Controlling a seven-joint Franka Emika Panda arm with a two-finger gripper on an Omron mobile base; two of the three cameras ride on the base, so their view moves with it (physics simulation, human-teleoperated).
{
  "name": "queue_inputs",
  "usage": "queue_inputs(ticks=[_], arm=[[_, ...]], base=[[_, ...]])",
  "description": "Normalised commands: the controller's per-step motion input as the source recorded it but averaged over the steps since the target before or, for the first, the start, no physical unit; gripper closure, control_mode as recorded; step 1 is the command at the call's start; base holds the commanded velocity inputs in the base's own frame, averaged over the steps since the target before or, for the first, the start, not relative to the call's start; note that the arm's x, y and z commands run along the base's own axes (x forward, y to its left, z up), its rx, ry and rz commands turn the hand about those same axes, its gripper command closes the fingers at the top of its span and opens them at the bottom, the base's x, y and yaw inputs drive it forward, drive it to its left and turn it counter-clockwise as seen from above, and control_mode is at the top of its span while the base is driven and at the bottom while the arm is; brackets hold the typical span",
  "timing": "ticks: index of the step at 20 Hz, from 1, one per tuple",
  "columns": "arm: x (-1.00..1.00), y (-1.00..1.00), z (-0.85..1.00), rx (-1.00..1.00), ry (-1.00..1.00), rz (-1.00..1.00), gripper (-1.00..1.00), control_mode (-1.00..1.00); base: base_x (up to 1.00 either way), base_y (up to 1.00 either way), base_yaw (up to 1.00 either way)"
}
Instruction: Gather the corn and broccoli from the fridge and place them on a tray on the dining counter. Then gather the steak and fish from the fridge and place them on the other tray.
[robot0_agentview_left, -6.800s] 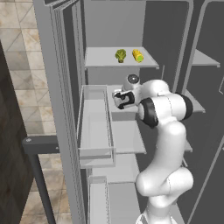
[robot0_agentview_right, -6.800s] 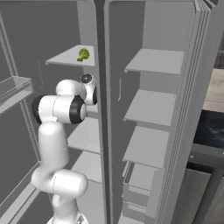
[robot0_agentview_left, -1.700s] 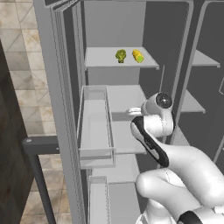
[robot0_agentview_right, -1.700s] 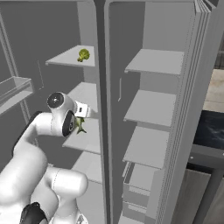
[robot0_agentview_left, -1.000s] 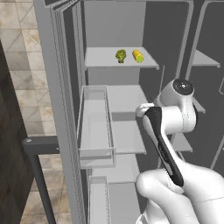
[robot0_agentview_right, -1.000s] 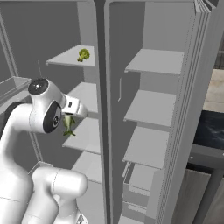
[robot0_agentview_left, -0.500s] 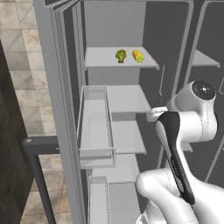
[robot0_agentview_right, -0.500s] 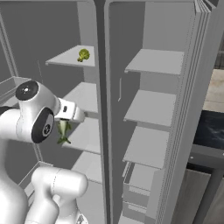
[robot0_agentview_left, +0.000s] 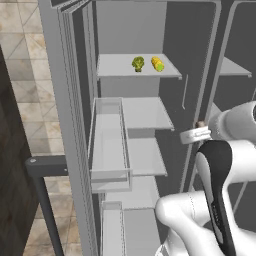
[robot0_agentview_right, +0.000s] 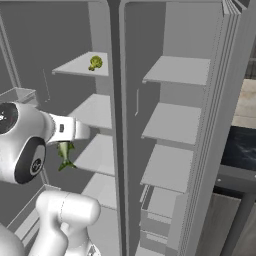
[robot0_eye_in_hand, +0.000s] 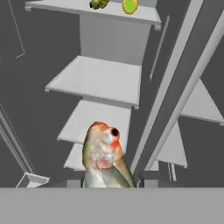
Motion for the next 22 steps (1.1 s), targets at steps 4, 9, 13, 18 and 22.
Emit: queue_inputs(ticks=[4, 9, 13, 18, 22], arm=[[-0.37, -0.11, 0.26, -0.02, -0.09, 0.0, 1.0, -1.0], [-0.21, -0.02, 0.01, -0.02, -0.12, 0.0, 1.0, -1.0], [0.0, 0.0, 0.0, 0.0, -0.01, -0.01, 1.0, -1.0], [0.0, 0.0, 0.0, 0.0, -0.01, -0.05, 1.0, -1.0], [0.0, 0.0, 0.0, 0.0, 0.0, -0.03, 1.0, 1.0]], base=[[0.0, 0.0, 0.0], [0.0, 0.0, 0.0], [0.0, 0.0, 0.0], [0.0, 0.0, 0.0], [0.0, 0.0, -0.03]])
